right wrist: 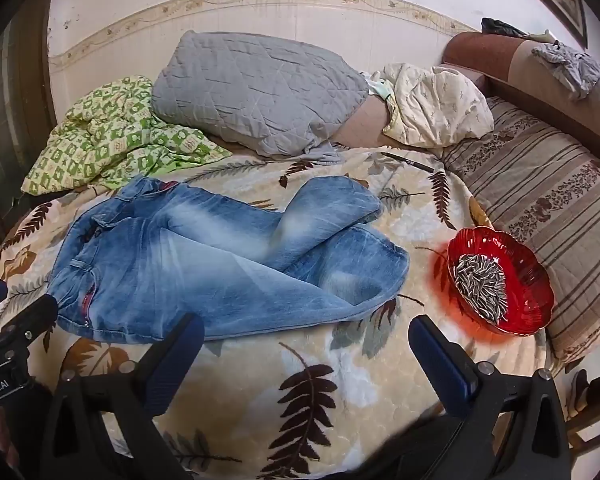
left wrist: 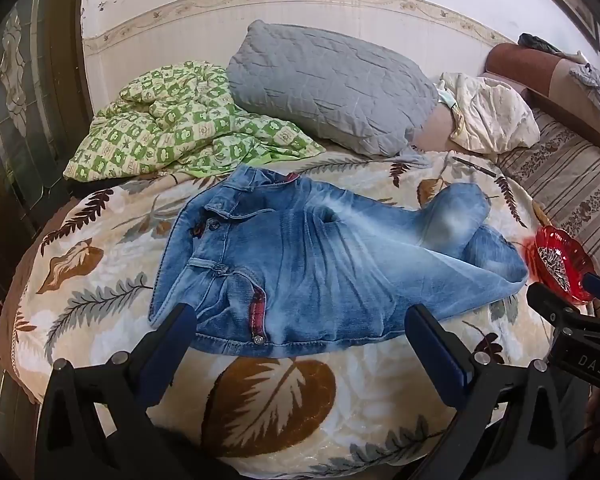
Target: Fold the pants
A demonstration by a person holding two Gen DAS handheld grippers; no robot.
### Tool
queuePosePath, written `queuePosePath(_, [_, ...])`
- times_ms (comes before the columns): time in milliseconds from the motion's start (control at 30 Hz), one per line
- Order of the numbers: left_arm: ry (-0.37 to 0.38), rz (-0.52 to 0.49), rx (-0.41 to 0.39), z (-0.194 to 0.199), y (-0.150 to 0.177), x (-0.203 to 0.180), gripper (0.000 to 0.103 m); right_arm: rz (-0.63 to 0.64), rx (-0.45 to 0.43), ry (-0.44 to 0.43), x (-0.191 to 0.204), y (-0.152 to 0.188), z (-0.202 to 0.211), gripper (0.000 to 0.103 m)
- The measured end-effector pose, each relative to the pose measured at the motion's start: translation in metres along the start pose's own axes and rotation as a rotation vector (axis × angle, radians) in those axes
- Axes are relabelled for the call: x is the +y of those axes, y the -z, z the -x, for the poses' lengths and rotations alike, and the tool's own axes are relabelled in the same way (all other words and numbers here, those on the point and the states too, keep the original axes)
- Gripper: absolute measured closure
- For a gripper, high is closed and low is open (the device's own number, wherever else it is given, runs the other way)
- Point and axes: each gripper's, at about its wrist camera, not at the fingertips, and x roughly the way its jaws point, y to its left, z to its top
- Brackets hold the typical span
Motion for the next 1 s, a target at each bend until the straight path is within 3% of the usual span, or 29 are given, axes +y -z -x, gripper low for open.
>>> queuePosePath(1000, [-0.013, -0.007, 0.012, 0.0006, 0.0020, 0.0008, 0.000, 0.006, 0.003, 0.002, 0.0018, 0.0024, -0.0006, 0.000])
